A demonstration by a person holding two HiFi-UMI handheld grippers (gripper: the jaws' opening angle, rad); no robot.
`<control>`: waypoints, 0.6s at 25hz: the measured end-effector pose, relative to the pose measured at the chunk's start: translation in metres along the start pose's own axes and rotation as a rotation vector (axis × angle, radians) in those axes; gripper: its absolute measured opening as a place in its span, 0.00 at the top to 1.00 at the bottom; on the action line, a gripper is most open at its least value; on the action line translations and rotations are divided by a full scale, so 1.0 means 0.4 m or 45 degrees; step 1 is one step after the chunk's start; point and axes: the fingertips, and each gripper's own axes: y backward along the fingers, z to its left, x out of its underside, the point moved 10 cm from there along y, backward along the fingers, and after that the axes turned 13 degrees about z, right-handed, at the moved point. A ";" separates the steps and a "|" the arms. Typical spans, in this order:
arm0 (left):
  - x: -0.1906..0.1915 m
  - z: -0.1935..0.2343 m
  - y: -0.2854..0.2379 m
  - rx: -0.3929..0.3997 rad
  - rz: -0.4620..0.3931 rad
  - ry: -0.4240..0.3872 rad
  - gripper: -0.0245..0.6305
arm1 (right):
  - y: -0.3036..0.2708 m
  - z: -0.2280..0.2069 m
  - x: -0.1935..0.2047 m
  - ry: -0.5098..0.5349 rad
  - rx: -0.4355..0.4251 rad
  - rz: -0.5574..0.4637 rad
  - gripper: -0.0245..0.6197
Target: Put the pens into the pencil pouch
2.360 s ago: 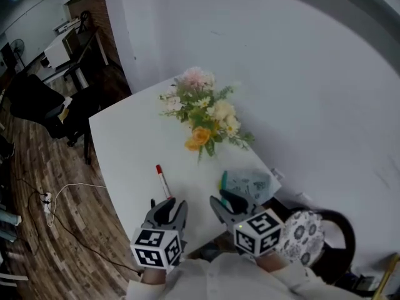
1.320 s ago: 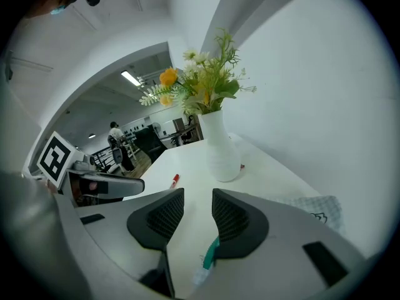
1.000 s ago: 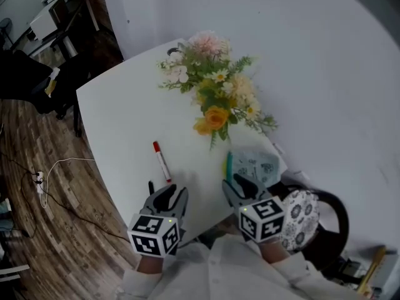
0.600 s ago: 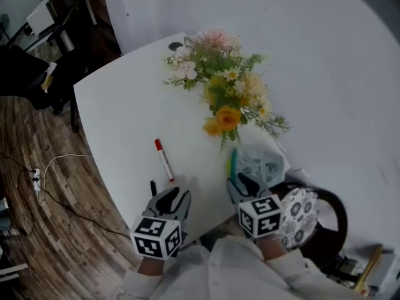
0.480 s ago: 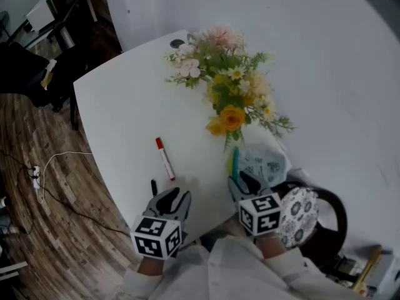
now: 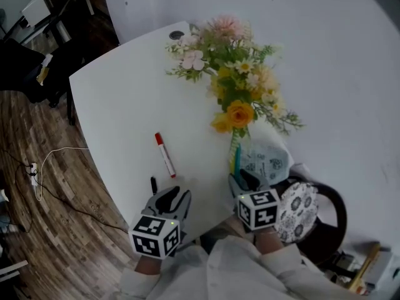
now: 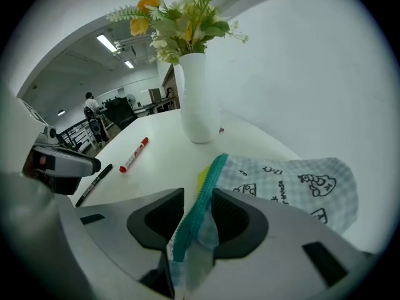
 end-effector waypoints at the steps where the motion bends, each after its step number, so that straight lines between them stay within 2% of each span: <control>1: 0.001 0.000 -0.001 0.004 0.002 -0.002 0.78 | -0.004 -0.001 0.003 -0.004 0.006 0.010 0.77; 4: 0.006 0.002 0.001 0.010 0.010 -0.006 0.78 | -0.008 -0.003 0.012 -0.022 0.021 0.017 0.78; 9: 0.018 0.006 0.007 0.010 0.007 0.000 0.78 | 0.010 -0.003 0.017 -0.053 -0.016 -0.009 0.88; 15: 0.021 0.004 0.021 0.003 -0.026 0.004 0.78 | 0.033 0.022 0.016 -0.080 -0.251 -0.073 0.89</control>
